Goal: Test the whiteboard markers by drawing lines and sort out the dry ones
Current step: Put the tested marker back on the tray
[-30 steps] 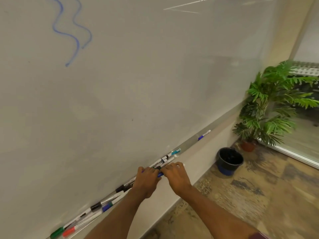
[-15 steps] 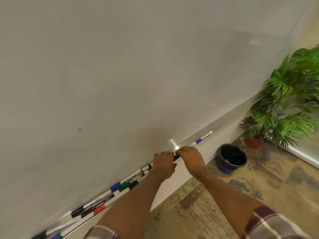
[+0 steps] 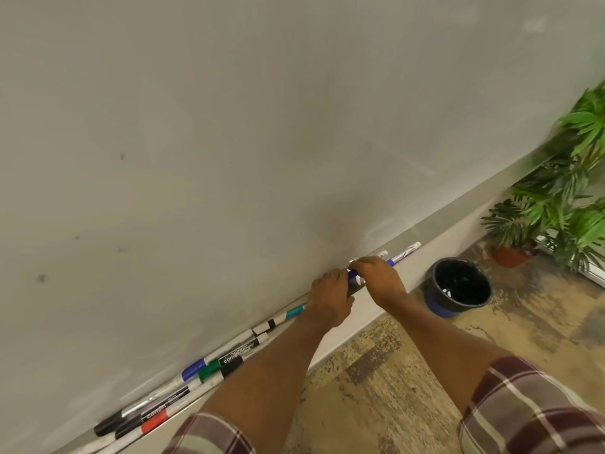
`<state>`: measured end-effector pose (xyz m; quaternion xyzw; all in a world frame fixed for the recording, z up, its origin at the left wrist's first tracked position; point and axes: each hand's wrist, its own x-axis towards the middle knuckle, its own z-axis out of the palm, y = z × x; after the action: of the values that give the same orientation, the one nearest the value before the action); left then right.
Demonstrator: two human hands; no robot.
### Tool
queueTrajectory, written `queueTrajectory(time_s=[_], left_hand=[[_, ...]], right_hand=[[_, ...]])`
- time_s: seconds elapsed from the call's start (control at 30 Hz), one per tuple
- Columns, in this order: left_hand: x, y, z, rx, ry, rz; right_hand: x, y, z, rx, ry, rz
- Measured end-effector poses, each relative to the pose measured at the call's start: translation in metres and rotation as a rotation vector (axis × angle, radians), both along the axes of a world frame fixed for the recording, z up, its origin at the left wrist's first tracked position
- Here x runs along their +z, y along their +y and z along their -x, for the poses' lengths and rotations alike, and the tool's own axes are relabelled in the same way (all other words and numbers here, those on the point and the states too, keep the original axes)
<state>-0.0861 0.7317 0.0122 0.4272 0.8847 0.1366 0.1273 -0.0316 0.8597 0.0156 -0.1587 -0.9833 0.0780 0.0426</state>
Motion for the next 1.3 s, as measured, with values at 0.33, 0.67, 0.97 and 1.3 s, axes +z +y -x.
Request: queueTrajectory(time_s=[0.33,0.67,0.97,1.3], left_hand=[[-0.007,-0.008,0.004,-0.012,-0.026,0.001],[0.006,-0.082,0.001,0.07,-0.026,-0.047],[0.012,-0.208,-0.018,0.197,-0.045,-0.006],[0.03,-0.355,-0.048,0.221,0.077,0.098]], right_hand=[[-0.01,0.006,-0.004,-0.096,-0.06,0.002],[-0.001,-0.072,-0.026,-0.09,0.018,-0.079],[0.011,-0.189,-0.049,-0.076,-0.115,-0.049],[0.027,-0.334,-0.064,0.062,-0.146,-0.05]])
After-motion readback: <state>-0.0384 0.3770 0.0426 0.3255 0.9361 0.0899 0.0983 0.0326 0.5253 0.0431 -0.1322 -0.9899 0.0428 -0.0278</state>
